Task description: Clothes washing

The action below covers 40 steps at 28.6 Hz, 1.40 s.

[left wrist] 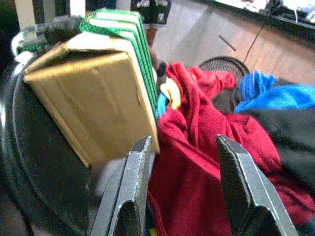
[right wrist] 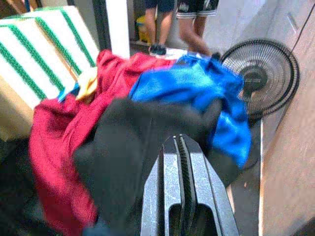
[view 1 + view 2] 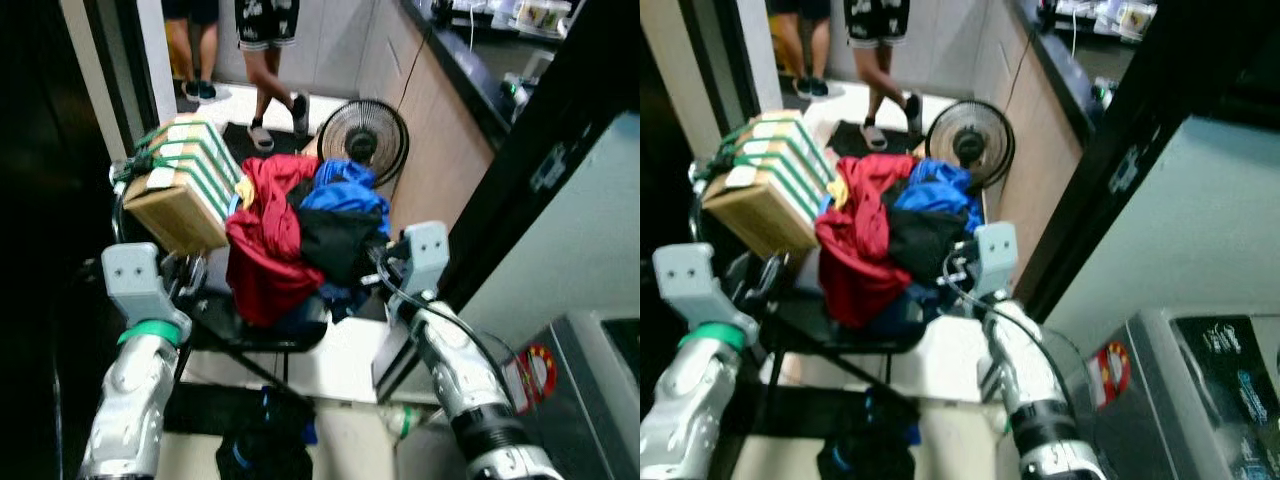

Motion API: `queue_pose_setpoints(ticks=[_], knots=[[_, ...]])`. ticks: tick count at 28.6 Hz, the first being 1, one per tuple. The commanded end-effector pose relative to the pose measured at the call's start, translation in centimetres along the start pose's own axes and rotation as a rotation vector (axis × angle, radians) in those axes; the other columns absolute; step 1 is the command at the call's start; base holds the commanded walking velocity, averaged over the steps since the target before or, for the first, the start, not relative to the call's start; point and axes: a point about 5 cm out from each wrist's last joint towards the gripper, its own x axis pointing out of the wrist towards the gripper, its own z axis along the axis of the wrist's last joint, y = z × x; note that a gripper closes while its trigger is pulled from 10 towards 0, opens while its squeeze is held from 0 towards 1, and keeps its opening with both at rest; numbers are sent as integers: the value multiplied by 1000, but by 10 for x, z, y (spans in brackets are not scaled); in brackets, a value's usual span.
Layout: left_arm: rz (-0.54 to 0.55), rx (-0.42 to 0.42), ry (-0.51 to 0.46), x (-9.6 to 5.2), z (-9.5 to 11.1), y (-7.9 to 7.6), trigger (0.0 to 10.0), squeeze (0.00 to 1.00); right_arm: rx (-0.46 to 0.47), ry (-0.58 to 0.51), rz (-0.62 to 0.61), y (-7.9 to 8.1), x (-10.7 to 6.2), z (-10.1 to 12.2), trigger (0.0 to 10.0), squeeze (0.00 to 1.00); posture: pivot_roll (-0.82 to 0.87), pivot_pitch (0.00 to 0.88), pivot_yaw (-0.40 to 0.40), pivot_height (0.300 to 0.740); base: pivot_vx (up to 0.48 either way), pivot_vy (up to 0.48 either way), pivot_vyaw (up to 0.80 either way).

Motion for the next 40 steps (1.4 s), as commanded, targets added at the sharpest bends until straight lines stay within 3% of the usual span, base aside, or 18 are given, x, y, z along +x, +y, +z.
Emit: queue_pose_setpoints(ticks=[1, 11, 16, 24, 37, 38, 40], knots=[[13, 2, 10, -3, -2, 5, 10000, 0, 0, 22, 15, 5, -1, -5, 10000, 0, 90, 0, -78, 740, 322, 0, 0], [8, 5, 6, -3, -1, 5, 10000, 0, 8, -6, 43, 8, 2, 1, 10000, 0, 92, 0, -79, 740, 324, 0, 0], [5, 3, 1, -2, 0, 5, 10000, 0, 69, -48, 30, 9, 4, 10, 10000, 0, 94, 0, -81, 740, 316, 0, 480], [4, -8, -6, -1, 1, 6, 10000, 0, 93, -119, 75, 18, 11, 33, 10000, 0, 94, 0, -81, 740, 297, 0, 0], [-19, -36, -51, -1, 12, 10, 10000, 0, 89, -141, 95, 18, 22, 48, 10000, 0, 95, 0, -88, 740, 0, 0, 0], [-38, -35, -55, -1, 14, 9, 10000, 0, 84, -128, 120, 18, 24, 47, 10000, 1000, 95, 0, -87, 740, 0, 0, 0], [-38, -35, -55, -1, 14, 9, 10000, 0, 84, -128, 120, 18, 24, 47, 10000, 1000, 95, 0, -87, 740, 0, 0, 0]])
